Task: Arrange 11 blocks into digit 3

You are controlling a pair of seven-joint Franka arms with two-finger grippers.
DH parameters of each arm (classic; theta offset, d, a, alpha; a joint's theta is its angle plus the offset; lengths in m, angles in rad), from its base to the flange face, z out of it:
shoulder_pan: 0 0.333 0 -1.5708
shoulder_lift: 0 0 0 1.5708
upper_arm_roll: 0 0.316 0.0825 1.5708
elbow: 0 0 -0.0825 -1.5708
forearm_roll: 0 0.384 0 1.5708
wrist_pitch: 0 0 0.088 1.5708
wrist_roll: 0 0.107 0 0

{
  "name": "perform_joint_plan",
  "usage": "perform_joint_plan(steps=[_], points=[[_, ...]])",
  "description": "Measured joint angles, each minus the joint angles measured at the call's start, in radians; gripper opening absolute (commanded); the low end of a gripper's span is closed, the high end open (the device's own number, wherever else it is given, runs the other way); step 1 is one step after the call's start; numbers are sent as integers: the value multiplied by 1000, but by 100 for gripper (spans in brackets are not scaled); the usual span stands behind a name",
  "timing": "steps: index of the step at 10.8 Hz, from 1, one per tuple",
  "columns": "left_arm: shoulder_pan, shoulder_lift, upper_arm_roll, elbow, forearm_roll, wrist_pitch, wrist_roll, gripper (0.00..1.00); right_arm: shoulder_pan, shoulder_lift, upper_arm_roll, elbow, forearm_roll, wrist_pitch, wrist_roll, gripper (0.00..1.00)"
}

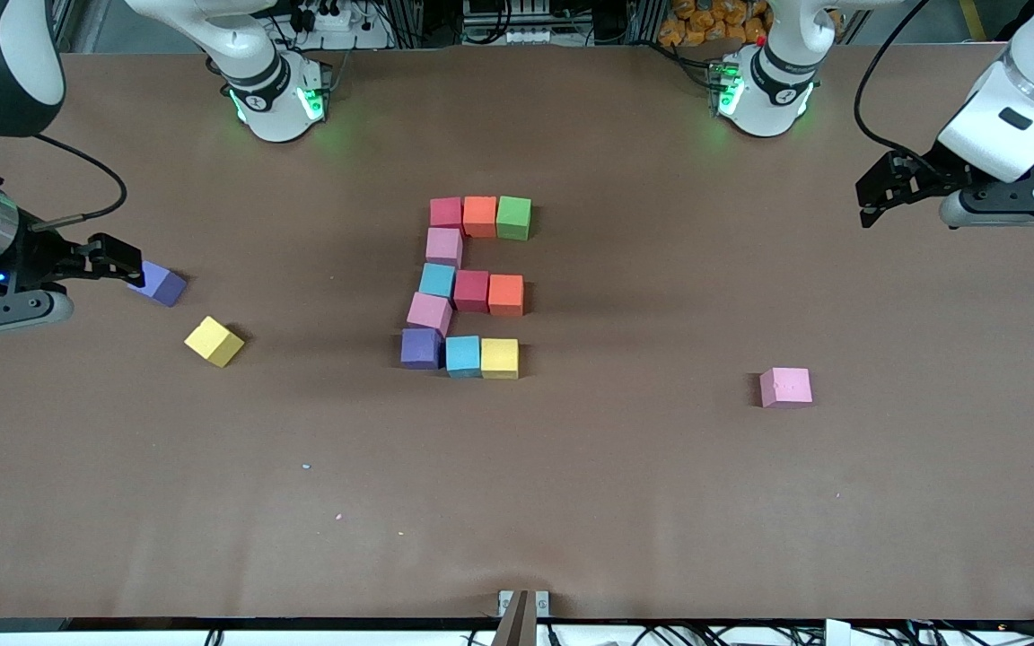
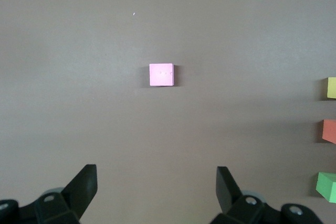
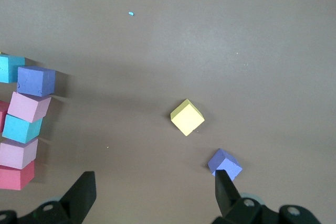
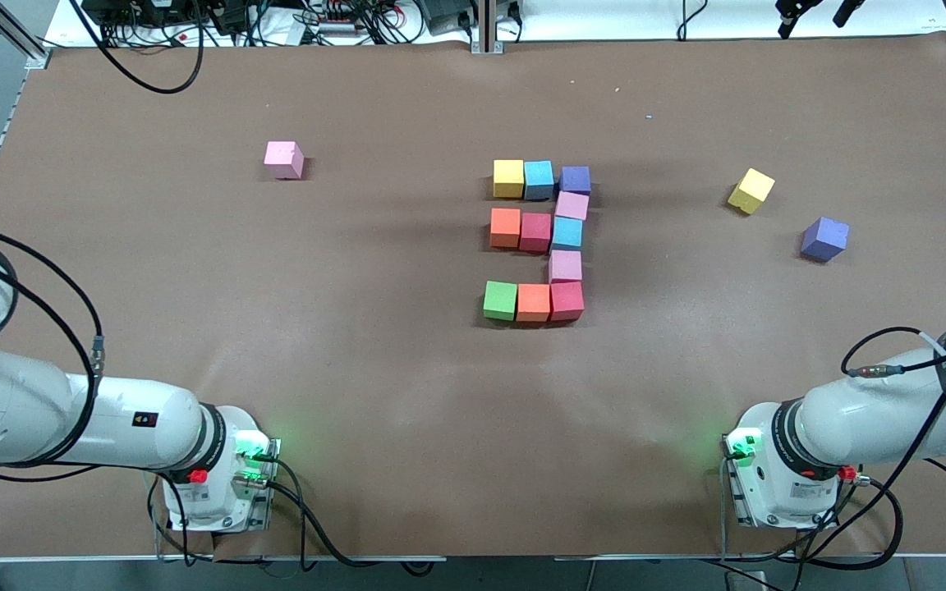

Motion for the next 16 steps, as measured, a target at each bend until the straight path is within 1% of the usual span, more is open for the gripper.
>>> perform_joint_plan(steps=[3,16], points=[[8,16,0,15,-27,0,0,100,0,0,-1,0,0,0,0,100],[10,58,2,37,-27,3,0,100,3,3,1,0,0,-5,17,100]])
